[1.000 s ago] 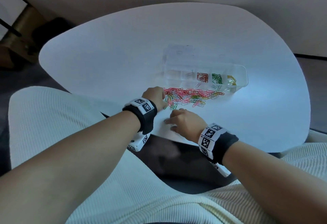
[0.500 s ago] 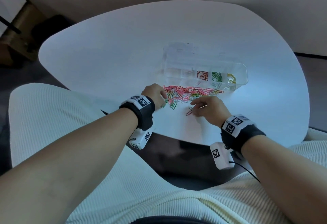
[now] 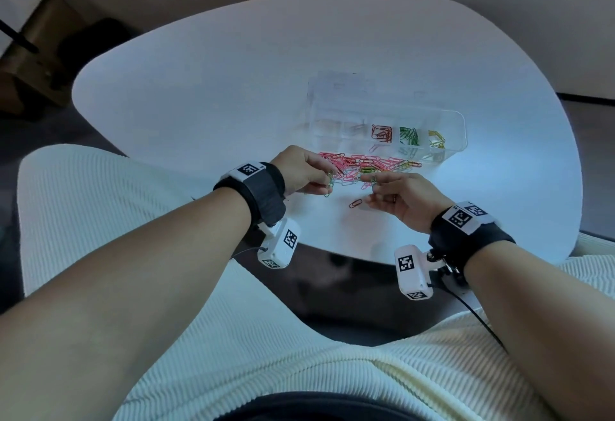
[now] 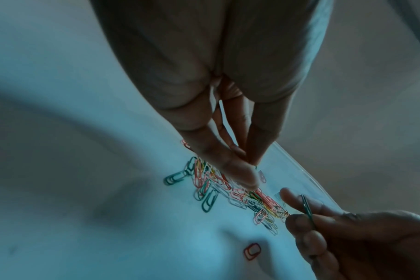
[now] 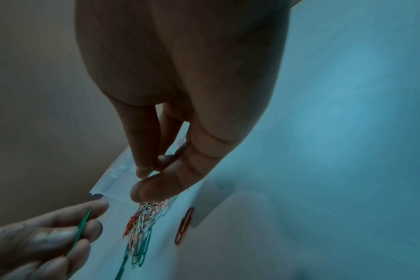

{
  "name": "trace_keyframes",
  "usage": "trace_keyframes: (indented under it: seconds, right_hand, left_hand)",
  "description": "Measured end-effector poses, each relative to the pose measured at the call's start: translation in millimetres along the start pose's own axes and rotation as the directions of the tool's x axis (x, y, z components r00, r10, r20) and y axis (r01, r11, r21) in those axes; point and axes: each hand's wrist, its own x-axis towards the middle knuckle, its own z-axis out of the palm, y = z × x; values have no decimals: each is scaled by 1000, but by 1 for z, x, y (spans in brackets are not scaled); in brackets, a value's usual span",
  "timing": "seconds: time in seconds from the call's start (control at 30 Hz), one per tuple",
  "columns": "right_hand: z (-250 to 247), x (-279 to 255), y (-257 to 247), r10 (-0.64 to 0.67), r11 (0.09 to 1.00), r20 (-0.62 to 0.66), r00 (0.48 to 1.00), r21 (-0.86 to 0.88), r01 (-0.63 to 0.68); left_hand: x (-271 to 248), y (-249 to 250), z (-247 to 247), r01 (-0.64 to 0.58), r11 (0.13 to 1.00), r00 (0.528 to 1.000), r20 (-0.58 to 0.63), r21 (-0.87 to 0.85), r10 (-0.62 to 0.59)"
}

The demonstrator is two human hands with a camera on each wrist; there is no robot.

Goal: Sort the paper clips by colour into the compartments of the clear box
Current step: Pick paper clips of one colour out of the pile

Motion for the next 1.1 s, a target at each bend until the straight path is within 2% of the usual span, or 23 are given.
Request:
trace_keyframes:
  seconds: [0.13, 0.23, 0.3, 0.4, 0.47, 0.53, 0.57, 0.6, 0.63, 0.67, 0.7, 0.73, 0.8, 0.87, 0.93, 1.1]
  right_hand:
    - [0, 2, 1, 9, 1000, -14, 1000, -21, -9]
    - [1, 2, 1, 4, 998, -50, 999, -58, -7]
    - [0, 1, 0, 7, 1000, -76, 997, -10, -8]
    - [0, 1, -4, 16, 995, -53, 998, 94, -11]
    - [1, 1, -7, 28, 994, -52, 998, 103, -22]
    - [4, 3, -8, 49, 998, -70, 996, 40, -46]
    - [6, 5, -8, 13, 995, -95, 995, -95, -23]
    - [9, 5, -7, -68, 947, -116, 991, -321, 28]
    - [14, 5, -6, -174, 813, -112, 978, -577, 79]
    - [20, 5, -4, -274, 618, -62, 960, -776, 126]
    - [27, 4, -1, -316, 439, 14, 949, -884, 160]
    - [34, 3, 3, -305, 322, 78, 949, -929, 180]
    - [45, 3, 13, -252, 175, 133, 959, -968, 180]
    - [52, 3, 20, -227, 57, 138, 964, -986, 154]
    - [53, 3, 22, -246, -8, 134, 960, -991, 136]
    - [46, 4, 22, -323, -3, 105, 941, -994, 110]
  left_hand:
    - [-1, -1, 0, 6, 1000, 1000, 9, -8, -6]
    - [1, -2, 0, 23, 993, 999, -35, 117, -19]
    - [2, -1, -1, 45, 980, 995, -94, 191, -27]
    - [3, 4, -2, 73, 979, 990, -135, 191, -48]
    - [4, 6, -3, 87, 973, 987, -153, 212, -55]
    - [7, 8, -3, 104, 958, 986, -153, 266, -64]
    - [9, 7, -3, 100, 936, 987, -149, 338, -52]
    - [8, 5, -2, 82, 891, 989, -144, 447, -18]
    - [7, 3, 0, 49, 831, 990, -138, 555, 33]
    - [6, 0, 1, 22, 776, 988, -133, 631, 80]
    - [6, -3, 2, 3, 735, 984, -132, 678, 117]
    - [6, -6, 3, -6, 706, 980, -137, 708, 146]
    - [9, -12, 4, -9, 672, 972, -151, 740, 180]
    - [11, -14, 3, -19, 640, 968, -146, 768, 204]
    - [12, -15, 3, -33, 615, 966, -133, 788, 223]
    - [13, -14, 7, -50, 568, 971, -94, 822, 222]
